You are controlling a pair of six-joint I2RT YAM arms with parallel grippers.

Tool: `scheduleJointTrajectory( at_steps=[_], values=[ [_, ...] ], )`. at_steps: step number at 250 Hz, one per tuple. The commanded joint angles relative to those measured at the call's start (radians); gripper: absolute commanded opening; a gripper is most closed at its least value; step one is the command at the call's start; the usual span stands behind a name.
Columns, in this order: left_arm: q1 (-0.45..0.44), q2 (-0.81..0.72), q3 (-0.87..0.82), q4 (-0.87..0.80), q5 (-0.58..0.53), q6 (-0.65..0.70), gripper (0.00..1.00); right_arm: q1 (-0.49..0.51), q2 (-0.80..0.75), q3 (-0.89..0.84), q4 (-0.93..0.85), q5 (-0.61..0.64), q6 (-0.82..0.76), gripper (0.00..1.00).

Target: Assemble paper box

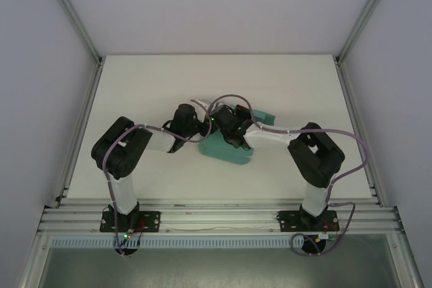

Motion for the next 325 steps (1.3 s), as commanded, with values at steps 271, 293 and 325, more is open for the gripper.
scheduleJointTrajectory(
  at_steps=[271, 293, 325],
  values=[
    [-0.113, 0.022, -0.096, 0.254, -0.372, 0.022, 0.14, -0.049, -0.487, -0.099, -0.111, -0.641, 0.440, 0.85],
    [-0.127, 0.022, -0.106, 0.276, -0.413, 0.033, 0.14, -0.115, -0.522, -0.101, -0.067, -0.746, 0.526, 0.88],
    [-0.136, 0.017, -0.118, 0.294, -0.413, 0.032, 0.14, -0.184, -0.458, -0.026, -0.116, -0.760, 0.553, 0.88]
  ],
)
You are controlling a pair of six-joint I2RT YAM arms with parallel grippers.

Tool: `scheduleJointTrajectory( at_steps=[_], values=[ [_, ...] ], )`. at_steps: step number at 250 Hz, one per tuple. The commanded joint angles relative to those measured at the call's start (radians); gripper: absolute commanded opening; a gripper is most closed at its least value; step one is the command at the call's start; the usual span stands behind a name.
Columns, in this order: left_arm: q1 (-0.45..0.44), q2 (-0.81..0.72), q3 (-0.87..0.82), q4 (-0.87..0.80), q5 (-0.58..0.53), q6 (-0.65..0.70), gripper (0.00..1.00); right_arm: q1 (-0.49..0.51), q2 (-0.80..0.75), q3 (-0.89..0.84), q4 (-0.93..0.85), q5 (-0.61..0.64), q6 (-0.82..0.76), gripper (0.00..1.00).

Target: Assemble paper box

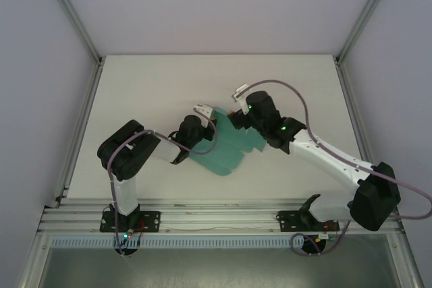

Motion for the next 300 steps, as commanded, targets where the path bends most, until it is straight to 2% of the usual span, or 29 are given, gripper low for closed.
scheduleJointTrajectory(
  at_steps=[1, 50, 110, 189, 241, 300],
  values=[
    [-0.012, -0.003, -0.020, 0.059, -0.037, 0.019, 0.14, -0.052, 0.062, 0.063, -0.029, -0.101, 0.089, 0.88],
    [-0.019, 0.011, -0.020, 0.063, -0.030, 0.015, 0.15, -0.080, 0.268, 0.214, -0.125, -0.103, 0.079, 0.84],
    [-0.031, 0.014, -0.032, 0.073, -0.046, 0.017, 0.19, -0.079, 0.407, 0.268, -0.147, -0.109, 0.048, 0.82],
    [-0.040, 0.010, -0.054, 0.072, -0.069, -0.004, 0.21, -0.065, 0.378, 0.135, -0.115, -0.208, 0.027, 0.77],
    [-0.047, -0.014, -0.083, 0.067, -0.073, -0.026, 0.23, -0.032, 0.366, 0.065, -0.102, -0.174, 0.049, 0.72],
    [-0.047, -0.016, -0.057, 0.049, -0.132, -0.042, 0.20, 0.005, 0.374, 0.021, -0.083, -0.126, 0.095, 0.68]
  ],
)
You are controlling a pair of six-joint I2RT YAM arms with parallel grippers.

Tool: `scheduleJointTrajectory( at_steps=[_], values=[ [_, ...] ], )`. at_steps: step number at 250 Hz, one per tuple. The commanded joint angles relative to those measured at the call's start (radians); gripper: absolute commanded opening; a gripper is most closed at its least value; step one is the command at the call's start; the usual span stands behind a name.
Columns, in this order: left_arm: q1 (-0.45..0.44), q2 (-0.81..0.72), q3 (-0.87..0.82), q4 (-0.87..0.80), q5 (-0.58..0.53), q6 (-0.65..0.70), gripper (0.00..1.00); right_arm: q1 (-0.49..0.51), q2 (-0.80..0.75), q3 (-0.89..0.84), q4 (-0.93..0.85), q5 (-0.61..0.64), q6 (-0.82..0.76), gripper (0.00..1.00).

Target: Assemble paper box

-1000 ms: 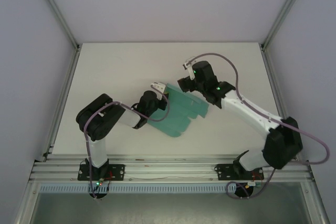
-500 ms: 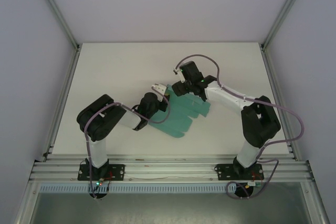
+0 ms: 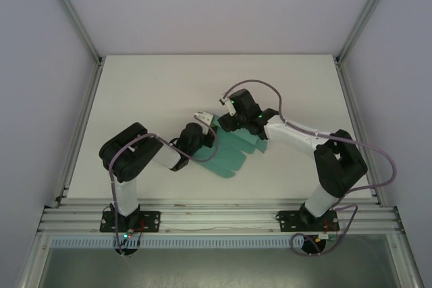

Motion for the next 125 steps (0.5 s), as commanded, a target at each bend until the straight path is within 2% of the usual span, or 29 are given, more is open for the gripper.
scheduleJointTrajectory(
  at_steps=[1, 22, 34, 59, 88, 108, 125],
  values=[
    [-0.003, -0.016, 0.012, 0.006, -0.064, -0.029, 0.20, 0.014, 0.032, -0.058, -0.103, 0.044, 0.022, 0.68],
    [-0.002, -0.015, 0.015, 0.012, -0.104, -0.052, 0.11, 0.014, 0.033, -0.063, -0.107, 0.065, 0.027, 0.68],
    [-0.001, -0.013, 0.015, 0.021, -0.123, -0.056, 0.00, 0.015, 0.030, -0.062, -0.111, 0.082, 0.039, 0.67],
    [-0.001, -0.009, 0.033, -0.005, -0.161, -0.060, 0.00, 0.015, -0.001, -0.061, -0.105, 0.116, 0.075, 0.69],
    [0.000, -0.051, 0.042, -0.061, -0.166, -0.108, 0.00, 0.013, -0.100, -0.059, -0.113, 0.146, 0.128, 0.78],
    [0.007, -0.106, 0.069, -0.183, -0.173, -0.159, 0.00, 0.010, -0.214, -0.072, -0.138, 0.183, 0.169, 0.84],
    [0.020, -0.151, 0.102, -0.314, -0.145, -0.186, 0.00, -0.011, -0.328, -0.107, -0.163, 0.137, 0.186, 0.88]
  ],
)
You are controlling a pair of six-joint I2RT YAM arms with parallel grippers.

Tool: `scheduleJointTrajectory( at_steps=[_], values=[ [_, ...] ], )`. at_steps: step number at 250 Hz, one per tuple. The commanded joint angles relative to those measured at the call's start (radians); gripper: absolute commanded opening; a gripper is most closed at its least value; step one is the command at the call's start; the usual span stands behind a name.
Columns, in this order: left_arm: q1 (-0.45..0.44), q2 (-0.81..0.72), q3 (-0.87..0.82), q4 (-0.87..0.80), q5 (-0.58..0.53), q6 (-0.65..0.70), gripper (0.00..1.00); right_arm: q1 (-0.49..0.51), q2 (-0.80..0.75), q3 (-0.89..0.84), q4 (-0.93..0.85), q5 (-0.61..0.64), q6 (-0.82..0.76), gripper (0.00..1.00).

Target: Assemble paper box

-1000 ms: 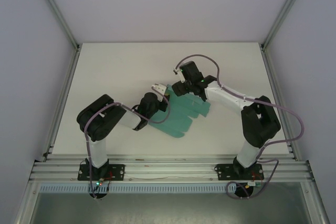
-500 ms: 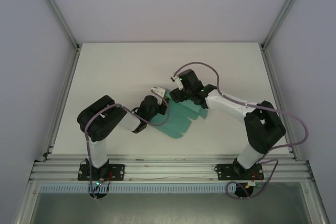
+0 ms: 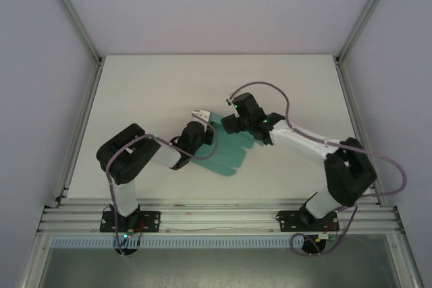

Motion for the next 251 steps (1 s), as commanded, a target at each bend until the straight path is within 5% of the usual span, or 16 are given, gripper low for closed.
scheduleJointTrajectory(
  at_steps=[1, 25, 59, 91, 143, 187, 251],
  values=[
    [0.025, -0.103, 0.071, -0.199, -0.032, -0.099, 0.00, -0.023, -0.191, -0.042, -0.109, 0.023, 0.061, 0.88],
    [0.049, -0.152, 0.121, -0.377, 0.014, -0.133, 0.00, -0.072, -0.346, -0.125, -0.122, -0.121, 0.087, 0.94],
    [0.103, -0.206, 0.158, -0.514, 0.256, -0.167, 0.00, -0.110, -0.510, -0.245, -0.097, -0.348, 0.058, 0.94],
    [0.124, -0.261, 0.142, -0.545, 0.418, -0.182, 0.00, -0.121, -0.540, -0.264, -0.102, -0.357, 0.057, 0.91],
    [0.126, -0.314, 0.140, -0.621, 0.560, -0.148, 0.00, -0.126, -0.487, -0.258, -0.052, -0.373, 0.028, 0.70],
    [0.126, -0.317, 0.134, -0.653, 0.493, -0.154, 0.00, -0.126, -0.433, -0.265, 0.028, -0.412, 0.022, 0.39],
    [0.113, -0.228, 0.220, -0.787, 0.201, -0.216, 0.00, -0.125, -0.421, -0.326, 0.131, -0.457, 0.015, 0.01]
  ],
)
